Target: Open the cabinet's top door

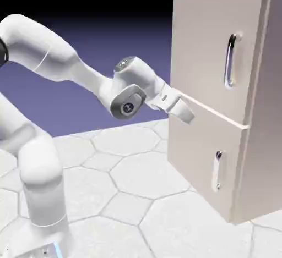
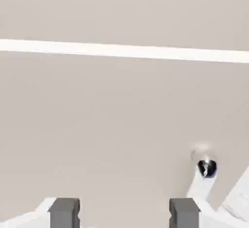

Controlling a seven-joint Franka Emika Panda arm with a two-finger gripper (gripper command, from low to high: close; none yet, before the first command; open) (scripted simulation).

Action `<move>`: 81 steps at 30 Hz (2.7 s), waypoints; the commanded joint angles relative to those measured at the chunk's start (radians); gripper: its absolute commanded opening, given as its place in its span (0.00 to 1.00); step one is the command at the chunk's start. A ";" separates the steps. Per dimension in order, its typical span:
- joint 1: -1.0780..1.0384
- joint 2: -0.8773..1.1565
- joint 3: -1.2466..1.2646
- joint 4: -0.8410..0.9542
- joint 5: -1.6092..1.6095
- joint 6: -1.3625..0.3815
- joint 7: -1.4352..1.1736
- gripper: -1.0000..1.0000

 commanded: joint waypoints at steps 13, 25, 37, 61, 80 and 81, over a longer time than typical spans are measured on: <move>0.173 -0.052 -0.189 0.118 -0.565 -0.011 0.447 0.50; 0.333 -0.101 -0.364 0.226 -1.087 -0.020 0.860 0.50; 0.493 -0.149 -0.539 0.334 -1.609 -0.030 1.273 0.50; 0.809 -0.245 -0.885 0.549 -2.642 -0.050 2.090 0.50; 0.637 -0.169 -0.721 0.474 -2.520 -0.169 2.113 0.00; 0.601 -0.170 -0.690 0.458 -2.506 -0.174 2.117 0.00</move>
